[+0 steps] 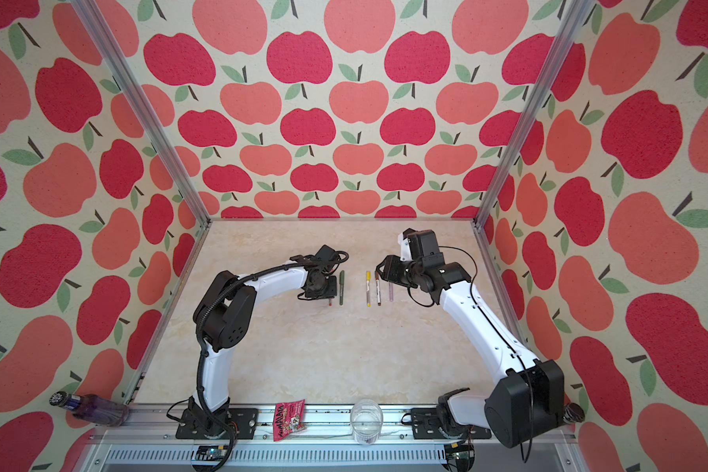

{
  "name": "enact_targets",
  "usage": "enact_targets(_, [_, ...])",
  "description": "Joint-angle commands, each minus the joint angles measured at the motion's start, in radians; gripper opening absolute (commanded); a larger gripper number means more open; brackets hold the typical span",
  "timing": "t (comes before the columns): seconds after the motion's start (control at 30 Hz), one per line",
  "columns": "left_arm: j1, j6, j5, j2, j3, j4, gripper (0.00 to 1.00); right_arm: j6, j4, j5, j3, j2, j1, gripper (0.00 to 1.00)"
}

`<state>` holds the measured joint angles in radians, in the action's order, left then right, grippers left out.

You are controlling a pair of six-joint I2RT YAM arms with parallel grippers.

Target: Insert the pens into the pen caps

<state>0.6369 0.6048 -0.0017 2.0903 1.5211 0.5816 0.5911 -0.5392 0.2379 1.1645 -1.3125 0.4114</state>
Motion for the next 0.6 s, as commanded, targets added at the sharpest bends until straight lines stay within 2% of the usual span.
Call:
enact_targets(0.0, [0.000, -0.029, -0.069, -0.105, 0.020, 0.037, 0.45, -0.045, -0.040, -0.008, 0.028, 0.023, -0.021, 0.48])
enact_targets(0.13, [-0.006, -0.108, -0.172, -0.299, -0.016, -0.030, 0.57, -0.101, -0.021, -0.073, 0.052, 0.028, -0.068, 0.49])
enact_targets(0.23, [-0.040, -0.191, -0.243, -0.489, -0.112, -0.149, 0.65, -0.130, 0.043, -0.137, 0.025, 0.046, -0.125, 0.49])
enact_targets(0.37, [-0.148, -0.199, -0.143, -0.638, -0.204, -0.178, 0.66, -0.104, 0.088, -0.108, 0.000, 0.046, -0.213, 0.49])
enact_targets(0.57, [-0.182, -0.217, -0.152, -0.722, -0.292, -0.119, 0.70, -0.152, 0.076, -0.106, -0.009, 0.020, -0.247, 0.49])
